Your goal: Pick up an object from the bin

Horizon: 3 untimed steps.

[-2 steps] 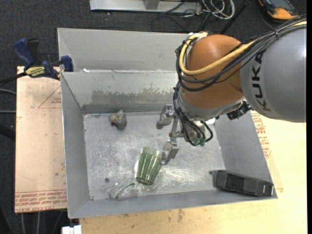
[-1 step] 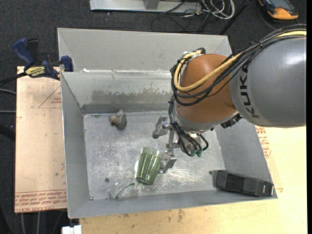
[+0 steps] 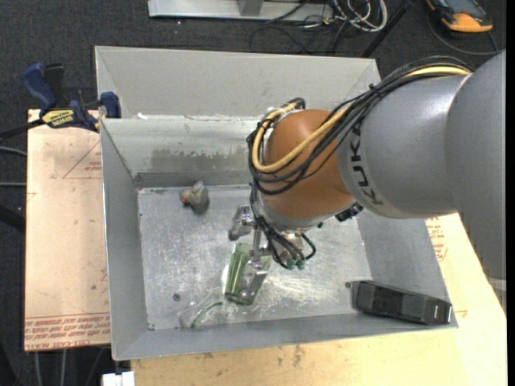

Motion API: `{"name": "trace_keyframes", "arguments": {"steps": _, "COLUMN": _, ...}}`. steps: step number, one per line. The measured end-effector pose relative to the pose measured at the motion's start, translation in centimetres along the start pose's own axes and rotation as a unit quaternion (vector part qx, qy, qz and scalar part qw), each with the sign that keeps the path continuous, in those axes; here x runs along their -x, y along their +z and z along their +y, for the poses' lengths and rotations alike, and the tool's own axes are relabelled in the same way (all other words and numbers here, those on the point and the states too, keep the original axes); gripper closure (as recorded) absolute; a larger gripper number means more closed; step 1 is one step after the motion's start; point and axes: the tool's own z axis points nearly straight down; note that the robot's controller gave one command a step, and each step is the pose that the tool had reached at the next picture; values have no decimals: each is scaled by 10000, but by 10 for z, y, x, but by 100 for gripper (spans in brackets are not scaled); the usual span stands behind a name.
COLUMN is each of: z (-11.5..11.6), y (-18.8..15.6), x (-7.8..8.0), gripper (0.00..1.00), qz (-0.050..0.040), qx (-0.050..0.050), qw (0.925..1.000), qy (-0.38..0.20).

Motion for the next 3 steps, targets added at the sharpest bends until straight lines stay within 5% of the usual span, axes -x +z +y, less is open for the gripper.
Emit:
{"name": "trace_keyframes", "arguments": {"steps": 1, "z": 7, "y": 7, "x": 1, "gripper": 0, "qz": 18, "qx": 6, "qw": 10000, "qy": -43}}
{"name": "trace_keyframes", "arguments": {"steps": 2, "z": -21, "y": 37, "x": 13, "gripper": 0, "qz": -21, "qx": 7, "qw": 9998, "qy": -191}}
{"name": "trace_keyframes", "arguments": {"steps": 3, "z": -48, "y": 50, "x": 23, "gripper": 100, "qz": 2, "qx": 4, "qw": 9996, "qy": 274}}
